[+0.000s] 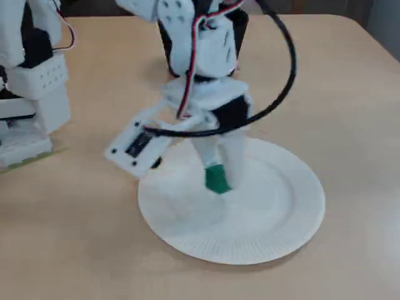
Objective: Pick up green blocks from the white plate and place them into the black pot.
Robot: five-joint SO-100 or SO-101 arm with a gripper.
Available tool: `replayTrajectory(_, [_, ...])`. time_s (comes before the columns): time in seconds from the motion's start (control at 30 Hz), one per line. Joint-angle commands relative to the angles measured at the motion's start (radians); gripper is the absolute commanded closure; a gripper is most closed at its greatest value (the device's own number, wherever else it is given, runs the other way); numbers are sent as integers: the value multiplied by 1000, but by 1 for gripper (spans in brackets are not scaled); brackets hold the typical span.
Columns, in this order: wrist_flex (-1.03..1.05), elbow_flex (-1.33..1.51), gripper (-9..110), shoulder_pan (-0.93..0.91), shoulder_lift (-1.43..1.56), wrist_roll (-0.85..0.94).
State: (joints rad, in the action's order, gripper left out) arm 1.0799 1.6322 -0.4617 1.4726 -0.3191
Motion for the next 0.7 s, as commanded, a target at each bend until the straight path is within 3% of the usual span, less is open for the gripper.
replayTrajectory(0.0, [-101, -51, 104, 127, 187, 89])
replayTrajectory(0.17, [-175, -25, 104, 431, 420, 129])
replayTrajectory(0.3, [-399, 164, 104, 704, 680, 144])
replayTrajectory(0.43, [-466, 298, 104, 928, 807, 199])
replayTrajectory(0.67, [-758, 595, 104, 1131, 813, 247])
